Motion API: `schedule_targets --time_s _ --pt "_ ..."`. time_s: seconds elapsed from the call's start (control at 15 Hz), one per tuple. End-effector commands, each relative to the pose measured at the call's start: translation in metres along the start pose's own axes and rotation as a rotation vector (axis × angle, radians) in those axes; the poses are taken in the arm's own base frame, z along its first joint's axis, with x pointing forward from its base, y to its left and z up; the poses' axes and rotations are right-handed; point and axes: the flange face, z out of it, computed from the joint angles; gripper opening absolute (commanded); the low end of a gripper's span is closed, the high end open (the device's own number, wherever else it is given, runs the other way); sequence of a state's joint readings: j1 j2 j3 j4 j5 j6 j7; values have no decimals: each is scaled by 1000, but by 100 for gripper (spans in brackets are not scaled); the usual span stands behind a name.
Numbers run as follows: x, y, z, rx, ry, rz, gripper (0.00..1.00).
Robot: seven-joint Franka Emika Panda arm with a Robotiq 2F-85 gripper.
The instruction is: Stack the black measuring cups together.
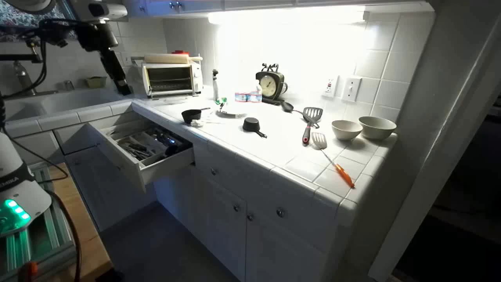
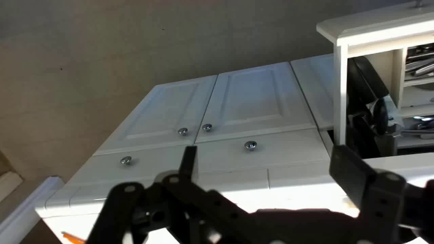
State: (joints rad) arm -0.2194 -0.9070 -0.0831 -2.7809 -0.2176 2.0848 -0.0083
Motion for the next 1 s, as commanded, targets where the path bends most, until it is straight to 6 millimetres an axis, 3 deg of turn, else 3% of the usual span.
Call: schedule_targets --time_s 0.0,0.47,0.93 --pt "0 0 0 0 -3 0 100" --pt "3 -3 3 17 0 -9 100" --pt "28 -49 15 237 69 -99 100"
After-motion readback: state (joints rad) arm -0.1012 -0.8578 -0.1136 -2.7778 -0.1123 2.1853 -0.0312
